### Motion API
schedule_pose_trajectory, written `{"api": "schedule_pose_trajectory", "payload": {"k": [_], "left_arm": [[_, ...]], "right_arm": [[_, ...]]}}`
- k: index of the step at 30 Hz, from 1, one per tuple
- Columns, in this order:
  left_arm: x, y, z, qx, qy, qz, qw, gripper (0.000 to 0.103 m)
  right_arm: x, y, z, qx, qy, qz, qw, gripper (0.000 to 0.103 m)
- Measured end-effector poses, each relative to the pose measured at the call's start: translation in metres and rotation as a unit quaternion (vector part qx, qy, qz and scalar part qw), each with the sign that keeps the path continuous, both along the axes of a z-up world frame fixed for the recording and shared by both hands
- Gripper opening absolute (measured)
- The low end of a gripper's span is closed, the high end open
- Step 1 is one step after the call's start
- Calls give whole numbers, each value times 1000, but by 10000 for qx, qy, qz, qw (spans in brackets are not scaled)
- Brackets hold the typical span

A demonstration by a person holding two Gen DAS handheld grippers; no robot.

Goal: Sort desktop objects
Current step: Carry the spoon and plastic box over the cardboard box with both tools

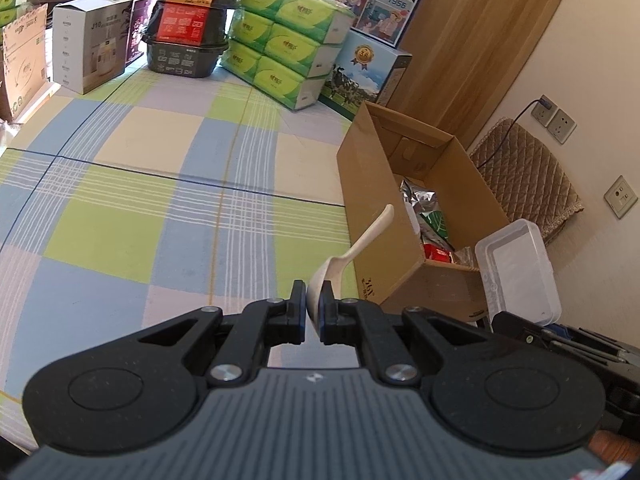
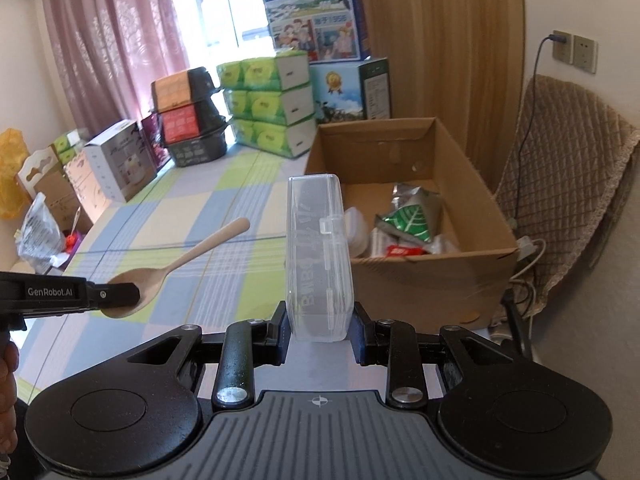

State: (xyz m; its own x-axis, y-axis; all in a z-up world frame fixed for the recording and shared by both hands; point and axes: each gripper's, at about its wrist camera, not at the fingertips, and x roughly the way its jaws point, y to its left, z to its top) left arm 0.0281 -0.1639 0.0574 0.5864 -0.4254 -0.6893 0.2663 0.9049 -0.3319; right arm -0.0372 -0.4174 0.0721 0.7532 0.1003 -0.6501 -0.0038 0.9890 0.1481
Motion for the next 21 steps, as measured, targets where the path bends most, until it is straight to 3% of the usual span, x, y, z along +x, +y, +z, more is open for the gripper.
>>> {"api": "schedule_pose_trajectory", "payload": {"k": [21], "left_arm": [[5, -50, 5, 32, -72, -299, 9995, 3]], "right_arm": [[-2, -44, 4, 14, -80, -347, 9994, 27]]}}
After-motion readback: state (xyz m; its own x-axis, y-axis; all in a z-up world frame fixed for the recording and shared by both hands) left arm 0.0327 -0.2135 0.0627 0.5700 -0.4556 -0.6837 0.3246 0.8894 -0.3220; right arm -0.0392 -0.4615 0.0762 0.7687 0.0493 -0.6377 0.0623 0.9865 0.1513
